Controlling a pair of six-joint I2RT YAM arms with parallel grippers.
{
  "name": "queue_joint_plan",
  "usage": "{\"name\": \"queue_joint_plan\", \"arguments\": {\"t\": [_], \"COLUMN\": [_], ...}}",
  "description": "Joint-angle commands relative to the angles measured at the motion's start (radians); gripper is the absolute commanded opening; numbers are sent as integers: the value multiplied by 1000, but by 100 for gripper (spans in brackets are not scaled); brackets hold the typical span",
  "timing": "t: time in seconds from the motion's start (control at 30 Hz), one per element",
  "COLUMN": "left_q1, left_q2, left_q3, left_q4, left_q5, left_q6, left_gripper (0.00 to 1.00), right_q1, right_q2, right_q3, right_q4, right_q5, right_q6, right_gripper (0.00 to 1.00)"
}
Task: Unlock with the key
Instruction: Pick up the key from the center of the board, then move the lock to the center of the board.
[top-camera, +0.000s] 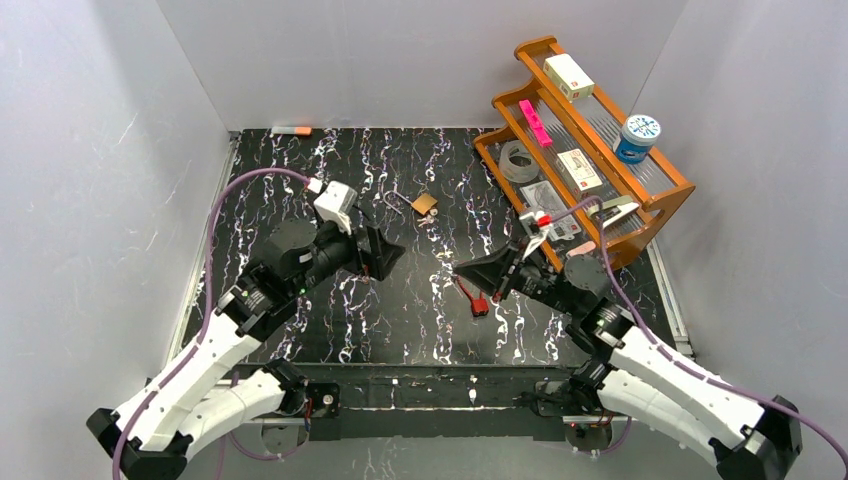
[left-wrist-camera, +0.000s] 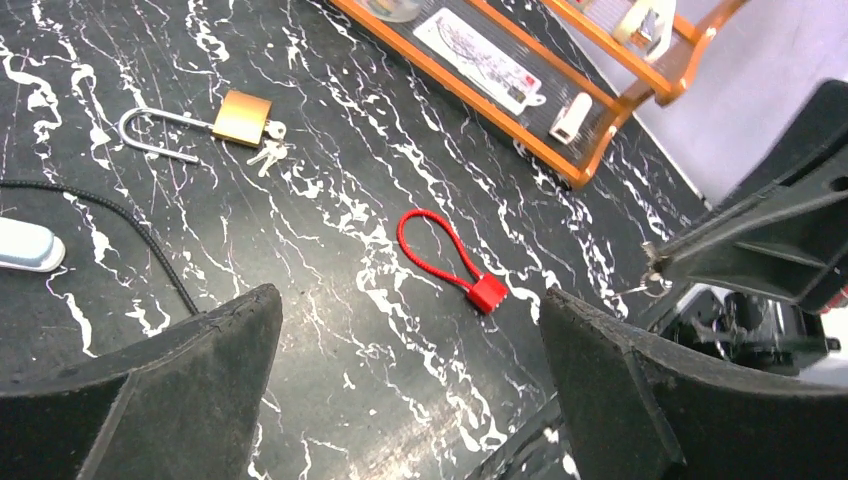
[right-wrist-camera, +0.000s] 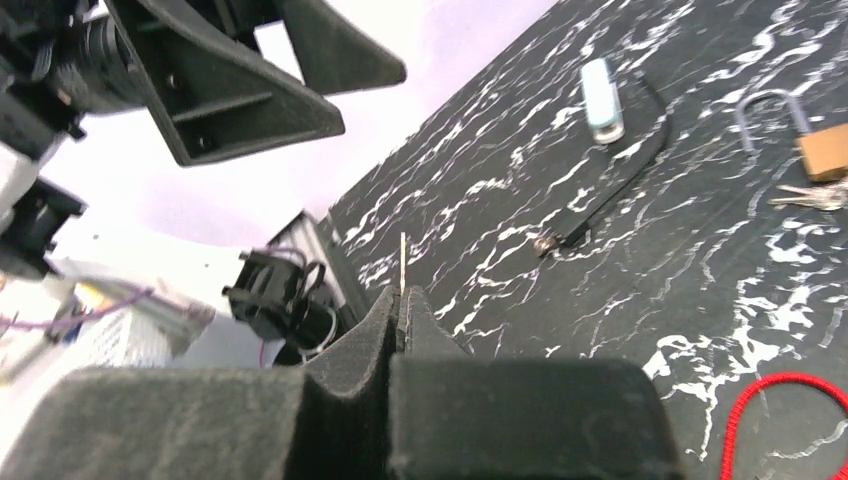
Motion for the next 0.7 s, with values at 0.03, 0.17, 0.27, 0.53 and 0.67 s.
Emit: {"name": "queue_joint_plan", "arguments": {"t": [0.03, 0.17, 0.27, 0.53, 0.67], "left_q1": [1, -21, -110, -311, -352], "left_q2": [73, 238, 364, 775, 915], "left_q3": [-21, -47, -76, 143, 234], "left_q4": [109, 102, 125, 59, 13], "left_q5": [-107, -89, -168, -267, -256], "left_q6": [-148, -380, -484, -600, -634], "left_gripper": [97, 94, 94, 92, 86], "right_q1": [-1, -2, -1, -1, -1], "right_q2": [-116, -162, -159, -204, -227], "right_q3": [-1, 28, 45, 56, 45], "right_q4": [-108, -304, -463, -695, -752], "right_q5": [280, 494, 696, 951, 973], "right_q6": [100, 72, 63, 184, 231], "right_gripper": [1, 1, 1, 1, 1]}}
